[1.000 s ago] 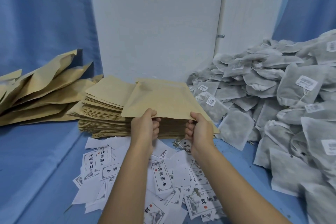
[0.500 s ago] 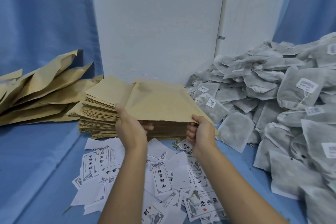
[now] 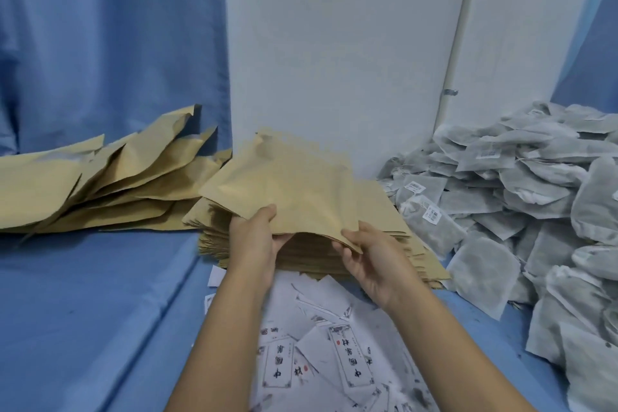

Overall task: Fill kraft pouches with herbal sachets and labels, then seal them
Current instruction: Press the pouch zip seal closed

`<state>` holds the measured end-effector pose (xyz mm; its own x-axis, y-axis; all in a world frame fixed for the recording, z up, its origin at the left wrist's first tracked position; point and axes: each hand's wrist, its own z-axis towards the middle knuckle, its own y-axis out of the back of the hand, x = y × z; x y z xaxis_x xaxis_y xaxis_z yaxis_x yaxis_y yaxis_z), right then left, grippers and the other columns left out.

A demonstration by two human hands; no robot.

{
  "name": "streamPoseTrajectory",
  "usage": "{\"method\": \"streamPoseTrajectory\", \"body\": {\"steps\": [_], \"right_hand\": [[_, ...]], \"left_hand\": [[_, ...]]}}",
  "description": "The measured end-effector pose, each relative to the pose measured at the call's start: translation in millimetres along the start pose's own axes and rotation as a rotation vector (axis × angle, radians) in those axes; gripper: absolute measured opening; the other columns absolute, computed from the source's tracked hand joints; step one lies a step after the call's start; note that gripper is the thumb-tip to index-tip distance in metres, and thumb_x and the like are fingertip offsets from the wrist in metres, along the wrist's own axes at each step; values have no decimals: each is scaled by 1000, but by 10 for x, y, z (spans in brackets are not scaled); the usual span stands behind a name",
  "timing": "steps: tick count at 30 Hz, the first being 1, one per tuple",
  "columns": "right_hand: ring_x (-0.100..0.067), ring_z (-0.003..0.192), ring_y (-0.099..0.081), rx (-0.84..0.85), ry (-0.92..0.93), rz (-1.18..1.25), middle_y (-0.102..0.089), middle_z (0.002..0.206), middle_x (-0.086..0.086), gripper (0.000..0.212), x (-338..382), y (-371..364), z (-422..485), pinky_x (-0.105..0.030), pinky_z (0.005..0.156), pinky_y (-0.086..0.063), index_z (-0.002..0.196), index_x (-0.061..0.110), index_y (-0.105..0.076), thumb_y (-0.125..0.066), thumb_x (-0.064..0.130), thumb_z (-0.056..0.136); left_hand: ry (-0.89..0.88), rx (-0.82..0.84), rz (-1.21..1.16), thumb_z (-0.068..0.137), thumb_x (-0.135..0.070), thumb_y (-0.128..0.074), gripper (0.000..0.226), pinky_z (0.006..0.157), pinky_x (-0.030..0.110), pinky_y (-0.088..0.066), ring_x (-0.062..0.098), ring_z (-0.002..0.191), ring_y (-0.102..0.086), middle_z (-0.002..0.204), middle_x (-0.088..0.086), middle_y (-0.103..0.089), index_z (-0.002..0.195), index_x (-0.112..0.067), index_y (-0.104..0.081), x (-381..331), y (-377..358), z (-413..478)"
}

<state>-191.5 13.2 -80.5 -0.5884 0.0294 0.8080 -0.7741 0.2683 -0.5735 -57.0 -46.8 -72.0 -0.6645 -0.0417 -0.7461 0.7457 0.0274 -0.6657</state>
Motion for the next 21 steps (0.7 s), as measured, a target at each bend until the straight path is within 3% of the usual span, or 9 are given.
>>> {"method": "streamPoseTrajectory", "body": {"steps": [4,7,10,12,15,17,19,21], "right_hand": [[-11,47,-63,125,12,-47,-64,81,-5,20,-24,-660,311,-12,33,-41,100,12,-58,-45,-3,96],[-9,39,-57,194,29,-63,-55,82,-6,27,-20,-1285,631,-11,33,-39,106,15,-56,-41,-6,97],[-8,38,-56,239,37,-125,-56,78,-10,36,-35,-1848,967,-11,35,-41,127,14,-50,-37,-4,99],[-9,39,-58,225,24,-161,-59,78,-13,32,-84,-2145,1190,-13,35,-42,122,16,-51,-37,-3,99],[-14,47,-64,186,-61,-117,-60,86,-16,17,-182,-2430,1473,-15,38,-47,113,6,-50,-43,-1,99],[-24,76,-69,163,-114,-35,-60,106,-23,14,-242,-2511,1601,-17,55,-55,110,-3,-50,-48,-1,97],[-35,102,-64,175,-117,50,-51,125,-28,19,-295,-2504,1660,-29,83,-56,113,-7,-49,-51,-3,95],[-37,102,-64,205,-112,26,-42,131,-26,21,-339,-2414,1612,-36,87,-55,113,-6,-48,-53,-3,93]], "left_hand": [[-56,92,-219,88,5,-57,20,69,35,-58,22,88,-69,96,10,-69,105,-6,-57,-473,127,250],[-106,86,-293,88,12,-51,17,67,30,-57,18,76,-71,81,9,-71,93,-3,-57,-855,216,565],[-135,18,-210,95,3,-46,14,67,30,-57,20,82,-67,91,11,-65,95,-8,-54,-1193,344,984],[-133,-56,11,99,-9,-45,4,60,25,-56,18,75,-66,88,11,-63,99,-10,-49,-1346,462,1262],[-96,-135,151,101,-15,-43,15,38,15,-43,7,40,-55,62,8,-59,87,-11,-44,-1443,586,1642],[-21,-114,-10,102,-11,-39,14,43,15,-47,11,50,-62,77,13,-60,90,-7,-45,-1465,638,1805],[32,-61,-249,101,-6,-39,10,65,22,-56,22,81,-66,102,18,-60,102,0,-47,-1474,705,1896],[-21,-63,-407,100,0,-39,25,84,33,-55,28,97,-63,114,21,-57,124,3,-42,-1468,788,1917]]}}
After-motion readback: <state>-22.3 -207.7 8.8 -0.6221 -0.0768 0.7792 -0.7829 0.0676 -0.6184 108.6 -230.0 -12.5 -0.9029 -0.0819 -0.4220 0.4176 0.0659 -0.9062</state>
